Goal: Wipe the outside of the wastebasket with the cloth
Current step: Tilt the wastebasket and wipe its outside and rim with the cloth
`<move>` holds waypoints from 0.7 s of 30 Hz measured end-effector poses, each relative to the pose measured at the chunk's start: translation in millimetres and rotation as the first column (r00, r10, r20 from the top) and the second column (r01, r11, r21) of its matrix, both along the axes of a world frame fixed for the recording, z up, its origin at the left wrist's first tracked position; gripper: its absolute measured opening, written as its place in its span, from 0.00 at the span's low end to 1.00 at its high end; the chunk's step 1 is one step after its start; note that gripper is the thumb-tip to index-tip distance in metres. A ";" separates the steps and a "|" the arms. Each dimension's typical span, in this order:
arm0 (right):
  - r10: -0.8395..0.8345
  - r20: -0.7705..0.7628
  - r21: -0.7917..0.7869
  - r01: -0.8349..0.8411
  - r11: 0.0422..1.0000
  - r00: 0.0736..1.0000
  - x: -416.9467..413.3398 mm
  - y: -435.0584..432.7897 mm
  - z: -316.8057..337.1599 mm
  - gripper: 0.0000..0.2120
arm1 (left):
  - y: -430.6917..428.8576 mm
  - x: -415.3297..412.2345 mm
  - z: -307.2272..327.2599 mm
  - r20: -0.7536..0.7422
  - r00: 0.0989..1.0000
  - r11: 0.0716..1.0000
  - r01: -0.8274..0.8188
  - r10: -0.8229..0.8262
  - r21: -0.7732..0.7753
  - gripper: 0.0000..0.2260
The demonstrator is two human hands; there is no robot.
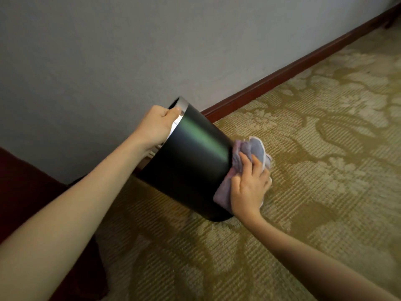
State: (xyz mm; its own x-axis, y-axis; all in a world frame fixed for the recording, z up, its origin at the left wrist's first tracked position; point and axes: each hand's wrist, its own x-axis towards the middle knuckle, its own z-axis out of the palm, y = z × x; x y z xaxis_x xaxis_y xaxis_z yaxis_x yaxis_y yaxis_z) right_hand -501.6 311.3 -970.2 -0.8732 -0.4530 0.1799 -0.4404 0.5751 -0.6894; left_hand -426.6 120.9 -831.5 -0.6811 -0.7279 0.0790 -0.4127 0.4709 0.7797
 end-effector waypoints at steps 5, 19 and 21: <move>-0.051 0.078 0.058 0.047 0.997 0.996 1.4 7.8 -2.9 0.28 | 19.1 -22.2 3.2 0.001 1.000 1.000 -0.026 0.026 -0.001 0.24; -0.127 0.160 -0.151 0.151 0.977 0.979 13.9 -45.1 71.2 0.24 | 43.9 -38.3 5.7 -0.030 0.996 0.983 -0.077 0.083 0.167 0.15; -0.085 0.136 -0.181 0.109 0.977 0.987 20.7 -49.2 79.4 0.26 | 41.8 -38.5 4.5 -0.035 0.997 0.976 -0.064 0.073 0.207 0.15</move>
